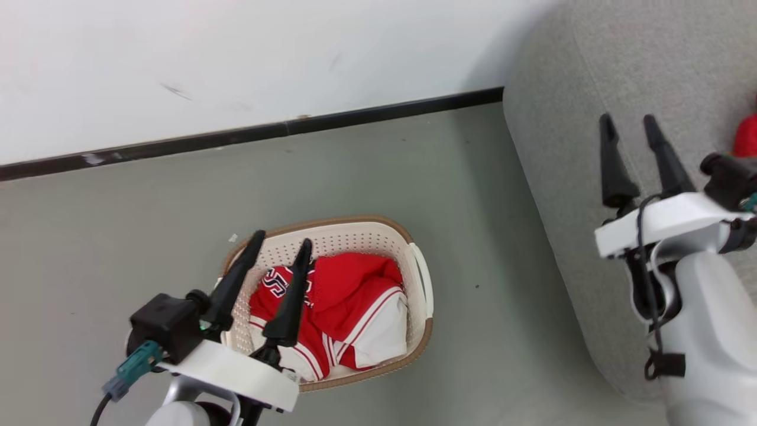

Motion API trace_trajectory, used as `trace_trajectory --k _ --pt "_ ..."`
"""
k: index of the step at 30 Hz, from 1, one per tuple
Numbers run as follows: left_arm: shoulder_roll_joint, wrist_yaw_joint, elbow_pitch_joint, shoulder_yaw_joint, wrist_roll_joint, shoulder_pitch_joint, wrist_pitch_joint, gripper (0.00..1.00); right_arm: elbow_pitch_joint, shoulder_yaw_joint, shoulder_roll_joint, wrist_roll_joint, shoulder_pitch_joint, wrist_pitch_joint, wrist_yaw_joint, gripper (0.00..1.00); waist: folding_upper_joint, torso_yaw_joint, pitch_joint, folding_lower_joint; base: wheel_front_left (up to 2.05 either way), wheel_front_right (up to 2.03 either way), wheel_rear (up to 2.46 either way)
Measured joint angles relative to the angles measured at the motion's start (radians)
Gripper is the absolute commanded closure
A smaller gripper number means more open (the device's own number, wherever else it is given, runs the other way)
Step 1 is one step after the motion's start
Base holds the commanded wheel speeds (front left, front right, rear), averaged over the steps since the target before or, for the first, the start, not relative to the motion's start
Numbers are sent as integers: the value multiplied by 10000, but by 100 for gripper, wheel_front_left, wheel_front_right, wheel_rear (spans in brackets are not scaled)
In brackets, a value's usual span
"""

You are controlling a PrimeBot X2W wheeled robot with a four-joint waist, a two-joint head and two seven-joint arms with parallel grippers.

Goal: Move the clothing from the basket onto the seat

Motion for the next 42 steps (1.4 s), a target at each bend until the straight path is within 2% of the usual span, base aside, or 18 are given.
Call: trace_trajectory --k 10,14,23,31,42 --pt "4 314 581 522 67 635 -815 0 -1009 1764 -15 -98 1486 -2 0 0 0 812 -605 -1 0 0 0" --pt "6 389 823 688 71 872 -1137 0 -1248 2077 -13 -236 2093 -2 0 0 0 1111 -854 0 0 0 0" --pt "58 384 1335 863 -27 1328 -1429 0 -1804 2119 -6 -593 3330 -2 0 0 0 1676 -1493 0 0 0 0" --pt "88 199 1760 660 -104 1551 -1425 0 -2171 1482 27 -773 4621 -2 0 0 0 2004 -2086 0 0 0 0" --pt "288 111 1902 556 -203 2007 -1204 0 -2803 1473 159 -1003 5775 -2 2 0 0 1803 -2340 0 0 0 0"
